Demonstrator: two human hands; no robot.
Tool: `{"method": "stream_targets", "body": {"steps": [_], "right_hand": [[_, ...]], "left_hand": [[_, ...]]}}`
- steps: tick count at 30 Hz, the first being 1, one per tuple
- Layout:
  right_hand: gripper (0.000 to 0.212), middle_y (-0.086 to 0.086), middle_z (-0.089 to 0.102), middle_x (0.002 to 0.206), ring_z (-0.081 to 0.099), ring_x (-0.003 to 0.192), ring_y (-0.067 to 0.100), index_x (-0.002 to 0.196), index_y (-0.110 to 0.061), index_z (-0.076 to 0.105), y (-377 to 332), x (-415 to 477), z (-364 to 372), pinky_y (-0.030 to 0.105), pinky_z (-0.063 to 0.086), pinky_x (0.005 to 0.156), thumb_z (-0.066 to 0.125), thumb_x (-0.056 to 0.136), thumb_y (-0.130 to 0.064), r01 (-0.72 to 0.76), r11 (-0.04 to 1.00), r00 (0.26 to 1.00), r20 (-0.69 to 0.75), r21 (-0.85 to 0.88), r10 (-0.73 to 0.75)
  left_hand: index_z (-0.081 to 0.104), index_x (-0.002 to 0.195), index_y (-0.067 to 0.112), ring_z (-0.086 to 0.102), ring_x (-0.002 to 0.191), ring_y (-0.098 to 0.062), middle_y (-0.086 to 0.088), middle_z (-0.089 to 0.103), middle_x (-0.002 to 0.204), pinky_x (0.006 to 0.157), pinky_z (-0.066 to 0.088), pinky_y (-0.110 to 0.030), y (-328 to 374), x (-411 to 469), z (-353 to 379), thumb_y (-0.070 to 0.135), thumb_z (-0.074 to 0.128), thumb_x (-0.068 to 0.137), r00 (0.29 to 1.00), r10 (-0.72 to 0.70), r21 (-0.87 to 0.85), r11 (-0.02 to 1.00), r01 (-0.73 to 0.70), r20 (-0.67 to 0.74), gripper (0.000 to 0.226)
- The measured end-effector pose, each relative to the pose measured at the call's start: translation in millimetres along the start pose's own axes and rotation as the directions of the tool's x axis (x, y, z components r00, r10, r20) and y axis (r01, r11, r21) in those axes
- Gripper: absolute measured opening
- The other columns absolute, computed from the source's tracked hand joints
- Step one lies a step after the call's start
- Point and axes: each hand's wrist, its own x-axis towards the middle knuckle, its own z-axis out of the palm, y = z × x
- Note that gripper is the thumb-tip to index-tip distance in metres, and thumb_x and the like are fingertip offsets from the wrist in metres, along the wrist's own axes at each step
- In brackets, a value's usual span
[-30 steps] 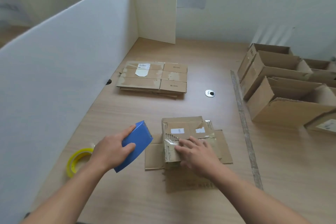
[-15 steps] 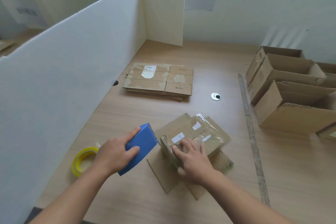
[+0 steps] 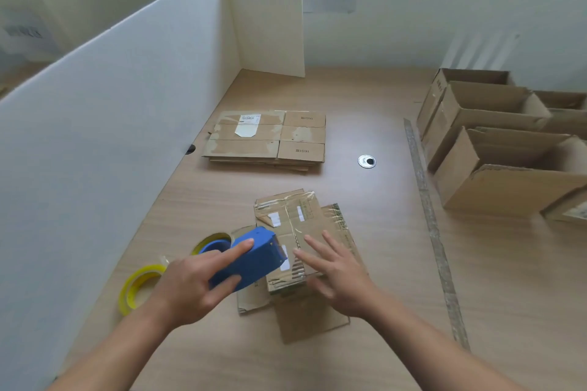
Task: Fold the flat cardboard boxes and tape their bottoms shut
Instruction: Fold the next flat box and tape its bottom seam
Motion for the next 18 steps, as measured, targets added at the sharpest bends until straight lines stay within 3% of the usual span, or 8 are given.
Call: {"method": "stream_targets", "body": {"steps": [3,7,11,15,18], "right_hand": [[0.052,-0.022,0.036,0.151,0.026,0.146,0.005,0.148,-0.038,0.040,-15,3,-11,0.033,0.024,0.120,0.057,0.099,-0.035,-0.021,0.940,0.979,-0.184,0.341,0.089],[0.049,-0.020,0.054,0.138,0.049,0.125,-0.006,0.141,-0.044,0.046,-32,6,-26,0.024,0.046,0.103,0.063,0.097,-0.029,0.037,0.809,0.989,-0.140,0.587,0.056],[0.038,-0.017,0.062,0.127,0.055,0.117,-0.004,0.133,-0.033,0.060,-41,10,-32,0.017,0.048,0.094,0.064,0.097,-0.024,0.076,0.783,0.991,-0.137,0.618,0.011],[0.016,-0.012,0.066,0.114,0.060,0.109,-0.002,0.108,-0.017,0.074,-47,14,-32,0.014,0.048,0.088,0.061,0.098,-0.019,0.110,0.804,0.977,-0.214,0.584,0.022],[0.012,-0.016,0.064,0.109,0.060,0.107,0.000,0.097,-0.020,0.074,-47,15,-30,0.018,0.050,0.087,0.062,0.098,-0.022,0.089,0.785,0.970,-0.233,0.613,0.072]], "left_hand": [[0.048,0.143,0.035,0.048,0.069,-0.002,0.020,0.055,0.082,0.051,0.037,-0.015,3,-1,-3,0.037,0.059,0.087,0.993,0.114,-0.027,0.993,-0.114,-0.013,0.058],[0.044,0.147,0.035,0.048,0.065,-0.007,0.016,0.054,0.079,0.052,0.038,-0.021,4,-5,-6,0.034,0.059,0.091,0.975,0.219,-0.004,0.976,-0.219,0.021,0.058],[0.040,0.149,0.036,0.041,0.062,-0.009,0.013,0.046,0.075,0.056,0.030,-0.019,9,-6,-8,0.033,0.059,0.092,0.967,0.254,0.045,0.966,-0.255,0.033,0.060],[0.040,0.149,0.035,0.040,0.061,-0.010,0.013,0.043,0.074,0.055,0.031,-0.020,10,-8,-10,0.033,0.058,0.093,0.961,0.275,0.047,0.960,-0.276,0.025,0.059],[0.041,0.149,0.035,0.042,0.062,-0.010,0.014,0.044,0.076,0.056,0.032,-0.019,11,-10,-10,0.033,0.060,0.092,0.962,0.270,0.004,0.963,-0.271,0.045,0.061]]}}
